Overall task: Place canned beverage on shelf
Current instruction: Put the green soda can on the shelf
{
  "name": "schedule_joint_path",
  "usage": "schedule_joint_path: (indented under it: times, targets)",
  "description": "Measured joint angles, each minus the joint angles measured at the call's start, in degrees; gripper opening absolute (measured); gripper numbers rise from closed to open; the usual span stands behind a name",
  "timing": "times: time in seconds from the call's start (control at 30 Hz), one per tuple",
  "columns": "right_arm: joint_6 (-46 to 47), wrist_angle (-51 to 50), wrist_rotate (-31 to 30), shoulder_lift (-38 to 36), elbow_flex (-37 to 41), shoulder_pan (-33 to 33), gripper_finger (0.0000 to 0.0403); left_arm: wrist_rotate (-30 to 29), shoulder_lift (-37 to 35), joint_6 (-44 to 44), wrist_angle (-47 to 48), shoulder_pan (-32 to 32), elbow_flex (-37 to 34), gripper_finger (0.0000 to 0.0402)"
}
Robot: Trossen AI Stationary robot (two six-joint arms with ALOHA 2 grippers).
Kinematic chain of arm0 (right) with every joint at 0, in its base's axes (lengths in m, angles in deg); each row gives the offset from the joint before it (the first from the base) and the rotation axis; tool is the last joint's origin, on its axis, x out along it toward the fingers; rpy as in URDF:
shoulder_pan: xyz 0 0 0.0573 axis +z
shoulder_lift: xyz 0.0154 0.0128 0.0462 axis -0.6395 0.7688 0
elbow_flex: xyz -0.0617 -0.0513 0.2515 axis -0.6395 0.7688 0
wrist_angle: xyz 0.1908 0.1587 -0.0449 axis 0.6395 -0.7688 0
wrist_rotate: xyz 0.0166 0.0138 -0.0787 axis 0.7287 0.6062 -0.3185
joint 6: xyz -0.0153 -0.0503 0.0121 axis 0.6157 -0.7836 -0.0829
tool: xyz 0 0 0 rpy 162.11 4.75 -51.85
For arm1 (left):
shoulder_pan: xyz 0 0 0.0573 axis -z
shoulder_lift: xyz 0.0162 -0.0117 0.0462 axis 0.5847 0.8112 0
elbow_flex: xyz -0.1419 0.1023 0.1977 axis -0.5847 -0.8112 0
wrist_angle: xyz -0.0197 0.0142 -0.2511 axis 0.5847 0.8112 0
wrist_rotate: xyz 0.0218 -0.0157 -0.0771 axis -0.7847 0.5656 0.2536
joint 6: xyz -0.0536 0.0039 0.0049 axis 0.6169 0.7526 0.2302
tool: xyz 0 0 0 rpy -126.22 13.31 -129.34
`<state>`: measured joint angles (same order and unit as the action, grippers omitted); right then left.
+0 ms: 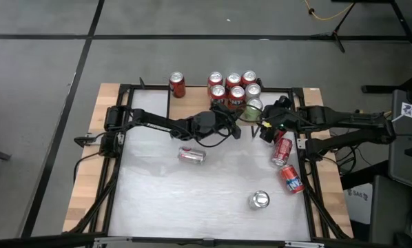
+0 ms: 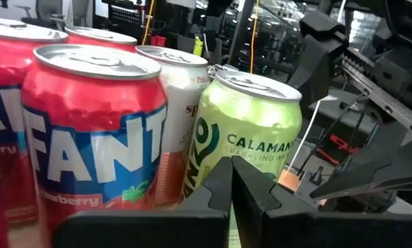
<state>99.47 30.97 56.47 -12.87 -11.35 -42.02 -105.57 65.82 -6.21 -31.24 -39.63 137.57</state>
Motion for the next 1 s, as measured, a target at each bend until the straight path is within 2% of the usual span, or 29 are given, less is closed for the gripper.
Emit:
schedule_joint_path:
  times: [0.2, 0.33, 1.0]
  targets:
    - [-0.04, -0.1, 0.0, 0.0, 0.0, 0.0, 0.0337, -5.42, 1.53, 2.59, -0.4, 1.64, -0.03, 0.0]
    - [-0.18, -0.2, 0.0, 0.0, 0.0, 0.0, 0.0337, -6.36, 1.94, 2.65, -1.35, 1.31, -0.04, 0.0]
    - [-0.24, -0.03, -5.92, 0.0, 0.0, 0.0, 0.0337, 0.02, 2.73, 4.64, -2.91, -0.3, -0.04, 0.0]
